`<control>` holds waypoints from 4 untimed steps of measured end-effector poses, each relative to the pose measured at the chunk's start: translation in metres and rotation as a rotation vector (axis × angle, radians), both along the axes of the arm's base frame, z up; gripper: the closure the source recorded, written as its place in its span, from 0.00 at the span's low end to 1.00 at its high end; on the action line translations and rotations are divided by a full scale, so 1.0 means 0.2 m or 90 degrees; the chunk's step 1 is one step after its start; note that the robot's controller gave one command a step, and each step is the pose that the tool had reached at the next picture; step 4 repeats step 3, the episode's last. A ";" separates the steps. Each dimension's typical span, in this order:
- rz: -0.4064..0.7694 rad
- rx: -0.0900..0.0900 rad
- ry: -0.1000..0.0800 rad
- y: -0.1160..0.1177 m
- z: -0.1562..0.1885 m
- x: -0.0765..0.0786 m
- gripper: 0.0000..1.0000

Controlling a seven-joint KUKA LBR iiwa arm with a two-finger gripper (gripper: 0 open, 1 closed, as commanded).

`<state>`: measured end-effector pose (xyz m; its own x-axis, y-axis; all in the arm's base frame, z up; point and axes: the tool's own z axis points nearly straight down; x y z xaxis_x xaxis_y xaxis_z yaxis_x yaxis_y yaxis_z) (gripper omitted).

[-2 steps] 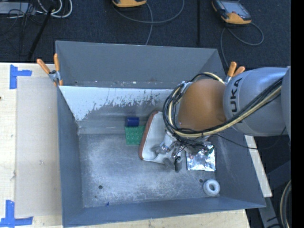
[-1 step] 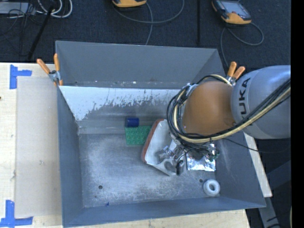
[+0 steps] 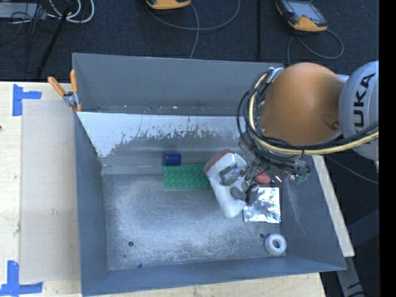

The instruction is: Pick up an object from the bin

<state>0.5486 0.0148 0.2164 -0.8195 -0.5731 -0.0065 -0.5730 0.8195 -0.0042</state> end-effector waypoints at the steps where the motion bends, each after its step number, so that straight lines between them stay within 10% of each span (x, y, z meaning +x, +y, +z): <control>1: -0.095 0.000 0.009 -0.08 -0.10 -0.32 1.00; 2: -0.092 0.001 0.003 0.02 0.16 -0.40 1.00; 3: -0.428 0.001 0.007 0.01 0.14 -0.38 1.00; 4: -0.428 0.001 0.007 0.01 0.14 -0.38 1.00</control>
Offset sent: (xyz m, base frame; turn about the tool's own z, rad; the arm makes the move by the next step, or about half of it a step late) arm -0.0615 -0.0146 -0.0177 0.1471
